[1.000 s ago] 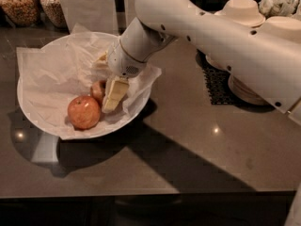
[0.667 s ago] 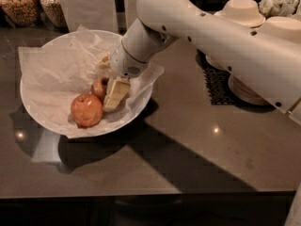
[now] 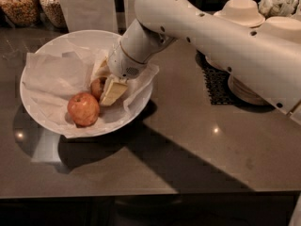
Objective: Pick apple from white bowl
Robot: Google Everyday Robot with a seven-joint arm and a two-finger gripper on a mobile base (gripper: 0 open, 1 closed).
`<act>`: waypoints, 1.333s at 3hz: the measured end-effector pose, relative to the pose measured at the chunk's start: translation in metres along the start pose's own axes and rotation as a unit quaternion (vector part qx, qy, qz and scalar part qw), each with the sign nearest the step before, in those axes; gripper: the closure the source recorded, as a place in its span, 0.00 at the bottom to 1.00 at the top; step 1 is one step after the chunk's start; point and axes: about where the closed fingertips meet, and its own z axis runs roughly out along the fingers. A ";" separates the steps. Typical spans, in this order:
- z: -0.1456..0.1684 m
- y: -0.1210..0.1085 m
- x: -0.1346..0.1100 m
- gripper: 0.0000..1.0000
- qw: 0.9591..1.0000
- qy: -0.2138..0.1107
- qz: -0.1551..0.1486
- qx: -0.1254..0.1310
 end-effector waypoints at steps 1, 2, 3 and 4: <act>0.000 0.000 0.000 0.54 1.000 0.000 0.000 0.000; 0.000 0.000 0.000 0.34 1.000 0.000 0.000 0.000; 0.000 0.000 0.000 0.38 1.000 0.000 0.000 0.000; 0.000 0.000 0.000 0.61 1.000 0.000 0.000 0.000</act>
Offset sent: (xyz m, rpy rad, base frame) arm 0.0000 0.0000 0.0000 0.0000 0.0000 0.0000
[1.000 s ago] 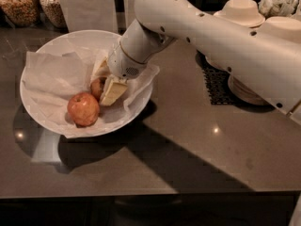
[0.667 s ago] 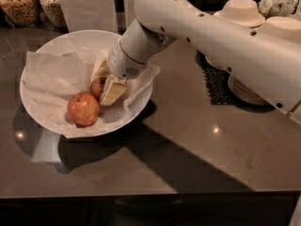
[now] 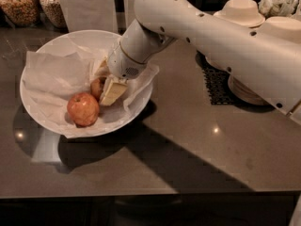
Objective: Pick apple from white bowl
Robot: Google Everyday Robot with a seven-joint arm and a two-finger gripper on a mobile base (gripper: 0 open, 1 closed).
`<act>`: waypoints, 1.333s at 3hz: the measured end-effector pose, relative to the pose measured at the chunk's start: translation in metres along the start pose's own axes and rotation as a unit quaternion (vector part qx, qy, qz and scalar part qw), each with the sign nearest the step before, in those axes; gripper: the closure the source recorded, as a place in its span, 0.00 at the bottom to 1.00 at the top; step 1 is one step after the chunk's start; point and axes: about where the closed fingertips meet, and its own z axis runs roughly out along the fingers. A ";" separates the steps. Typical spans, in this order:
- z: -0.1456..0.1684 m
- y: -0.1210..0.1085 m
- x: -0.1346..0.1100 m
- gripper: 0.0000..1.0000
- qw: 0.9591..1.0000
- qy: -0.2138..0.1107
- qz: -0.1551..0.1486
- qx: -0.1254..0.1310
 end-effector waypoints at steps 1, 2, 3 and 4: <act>-0.008 -0.001 -0.008 0.84 1.000 0.011 -0.008 0.012; -0.031 -0.002 -0.025 1.00 0.998 0.040 -0.020 0.035; -0.071 -0.004 -0.054 1.00 0.994 0.077 -0.038 0.065; -0.090 0.002 -0.063 1.00 0.993 0.075 -0.038 0.082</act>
Offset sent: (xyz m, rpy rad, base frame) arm -0.0141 -0.0072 0.0793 -0.0975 -0.1831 -0.0690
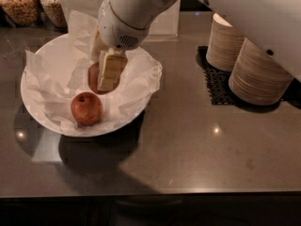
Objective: Pick apple from white bowl
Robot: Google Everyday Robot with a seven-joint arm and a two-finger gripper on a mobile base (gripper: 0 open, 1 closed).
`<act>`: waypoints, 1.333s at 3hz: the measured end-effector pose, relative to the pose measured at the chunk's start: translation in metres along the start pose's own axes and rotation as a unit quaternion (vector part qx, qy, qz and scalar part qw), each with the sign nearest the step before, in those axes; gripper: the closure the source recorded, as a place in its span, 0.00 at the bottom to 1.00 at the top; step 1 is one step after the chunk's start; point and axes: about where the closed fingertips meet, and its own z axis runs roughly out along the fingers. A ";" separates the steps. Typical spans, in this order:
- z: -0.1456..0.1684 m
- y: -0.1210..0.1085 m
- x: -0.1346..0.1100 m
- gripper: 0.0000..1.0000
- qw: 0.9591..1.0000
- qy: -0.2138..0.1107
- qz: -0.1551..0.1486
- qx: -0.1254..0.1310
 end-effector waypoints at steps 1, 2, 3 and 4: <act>0.010 0.010 0.016 1.00 0.999 -0.044 0.027 -0.002; 0.028 0.023 0.038 1.00 0.993 -0.098 0.071 -0.003; 0.025 0.023 0.037 0.81 0.992 -0.102 0.075 -0.002; 0.025 0.023 0.037 0.58 0.992 -0.102 0.075 -0.002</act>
Offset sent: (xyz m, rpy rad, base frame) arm 0.0111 -0.0382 -0.0847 0.3591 0.2209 -0.0660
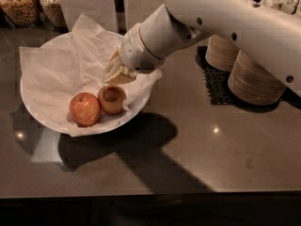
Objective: Pick apple from white bowl
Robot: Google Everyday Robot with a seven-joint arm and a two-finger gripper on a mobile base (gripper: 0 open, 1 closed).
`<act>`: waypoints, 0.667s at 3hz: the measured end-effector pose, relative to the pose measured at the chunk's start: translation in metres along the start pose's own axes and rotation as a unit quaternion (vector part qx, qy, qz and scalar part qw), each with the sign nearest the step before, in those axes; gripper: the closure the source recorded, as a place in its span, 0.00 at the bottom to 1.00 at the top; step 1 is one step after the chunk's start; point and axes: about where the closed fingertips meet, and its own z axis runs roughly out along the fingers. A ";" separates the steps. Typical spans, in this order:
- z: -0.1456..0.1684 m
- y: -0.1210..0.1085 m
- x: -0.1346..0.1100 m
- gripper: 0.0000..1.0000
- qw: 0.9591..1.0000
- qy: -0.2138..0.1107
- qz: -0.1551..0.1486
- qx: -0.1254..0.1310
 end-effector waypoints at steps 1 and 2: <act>0.000 0.000 0.000 0.34 1.000 0.000 0.000 0.000; 0.000 0.000 0.000 0.11 1.000 0.000 0.000 0.000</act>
Offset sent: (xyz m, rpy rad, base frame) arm 0.0000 0.0000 0.0000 0.0000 0.0000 0.0000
